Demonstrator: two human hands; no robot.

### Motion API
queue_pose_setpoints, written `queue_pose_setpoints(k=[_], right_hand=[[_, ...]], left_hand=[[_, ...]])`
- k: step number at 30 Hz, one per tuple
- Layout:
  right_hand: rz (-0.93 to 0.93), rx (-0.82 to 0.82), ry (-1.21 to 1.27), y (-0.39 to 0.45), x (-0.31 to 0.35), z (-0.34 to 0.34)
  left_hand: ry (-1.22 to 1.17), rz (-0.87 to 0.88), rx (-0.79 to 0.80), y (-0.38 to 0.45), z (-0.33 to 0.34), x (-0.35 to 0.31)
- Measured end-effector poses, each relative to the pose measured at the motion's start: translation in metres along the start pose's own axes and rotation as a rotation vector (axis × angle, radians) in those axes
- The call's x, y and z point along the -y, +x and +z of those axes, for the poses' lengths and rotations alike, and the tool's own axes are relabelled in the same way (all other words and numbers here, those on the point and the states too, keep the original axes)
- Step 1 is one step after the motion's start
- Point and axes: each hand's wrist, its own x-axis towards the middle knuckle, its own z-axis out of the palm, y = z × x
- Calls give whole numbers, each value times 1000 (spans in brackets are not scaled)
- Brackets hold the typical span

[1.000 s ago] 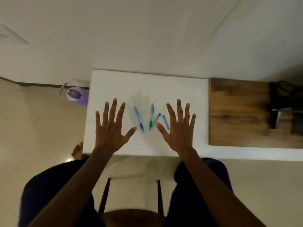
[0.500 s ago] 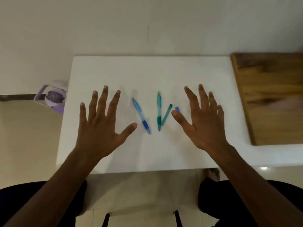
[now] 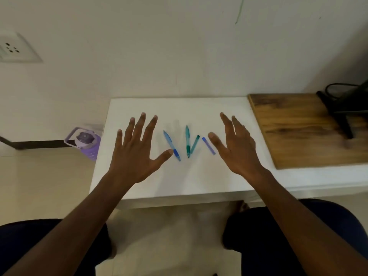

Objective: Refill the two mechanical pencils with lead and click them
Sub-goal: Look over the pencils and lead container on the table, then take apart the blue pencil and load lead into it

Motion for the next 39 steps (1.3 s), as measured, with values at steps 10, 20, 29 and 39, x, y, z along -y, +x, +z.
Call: queue_pose_setpoints(k=[10,20,29,39], right_hand=[[23,122,-35,47,29,34],[13,167,-187,60,16,25],[-254,66,40,31,40,47],[-152,168,-35,58,87,106]], left_hand=[[94,31,128,32,26,13],[56,-79,282,28,36,26],[25,-61,233,13,10,9],[65,-136,349,32,17,13]])
